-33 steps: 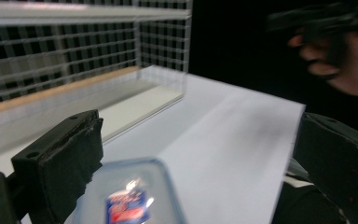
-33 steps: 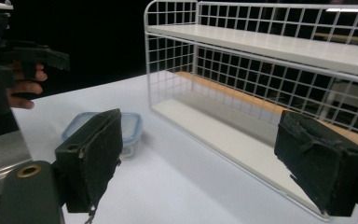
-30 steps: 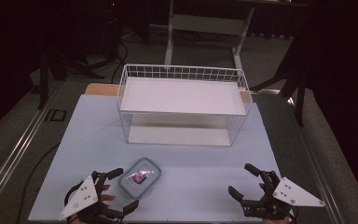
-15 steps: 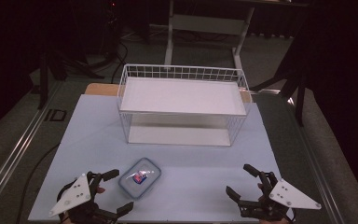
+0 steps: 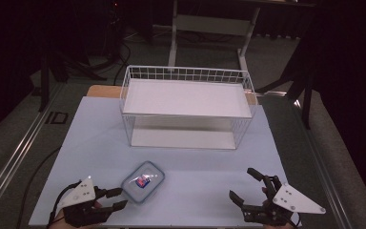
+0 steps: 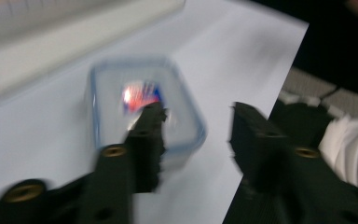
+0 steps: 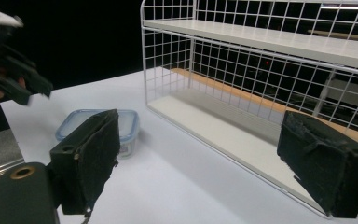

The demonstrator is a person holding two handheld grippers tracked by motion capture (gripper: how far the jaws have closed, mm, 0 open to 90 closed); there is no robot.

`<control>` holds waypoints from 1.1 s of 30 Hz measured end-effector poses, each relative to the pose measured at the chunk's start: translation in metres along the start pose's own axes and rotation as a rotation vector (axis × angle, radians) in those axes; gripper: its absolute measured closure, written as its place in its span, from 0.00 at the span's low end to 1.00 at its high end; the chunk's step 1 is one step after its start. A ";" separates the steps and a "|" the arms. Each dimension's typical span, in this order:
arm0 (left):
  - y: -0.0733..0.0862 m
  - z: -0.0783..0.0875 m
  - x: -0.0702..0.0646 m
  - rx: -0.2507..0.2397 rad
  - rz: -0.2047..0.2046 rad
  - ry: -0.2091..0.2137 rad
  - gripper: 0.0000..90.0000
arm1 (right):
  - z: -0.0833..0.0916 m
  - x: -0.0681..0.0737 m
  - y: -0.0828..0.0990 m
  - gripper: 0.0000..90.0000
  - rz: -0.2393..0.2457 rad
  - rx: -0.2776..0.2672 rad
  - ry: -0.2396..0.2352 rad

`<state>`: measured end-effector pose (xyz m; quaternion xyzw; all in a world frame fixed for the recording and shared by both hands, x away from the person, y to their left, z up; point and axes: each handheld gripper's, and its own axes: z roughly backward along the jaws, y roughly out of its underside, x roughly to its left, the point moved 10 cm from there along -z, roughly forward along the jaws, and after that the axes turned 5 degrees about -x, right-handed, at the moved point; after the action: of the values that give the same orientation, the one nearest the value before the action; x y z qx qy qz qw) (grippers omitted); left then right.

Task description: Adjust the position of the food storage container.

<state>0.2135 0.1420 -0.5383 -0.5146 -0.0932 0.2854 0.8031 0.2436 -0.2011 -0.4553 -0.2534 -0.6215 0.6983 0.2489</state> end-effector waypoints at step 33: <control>0.032 -0.050 0.055 0.222 0.072 -0.143 1.00 | -0.003 0.004 0.003 0.15 0.002 0.015 -0.025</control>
<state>0.2693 0.1437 -0.5969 -0.4040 -0.0995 0.3587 0.8356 0.2428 -0.1968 -0.4584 -0.2435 -0.6190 0.7063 0.2423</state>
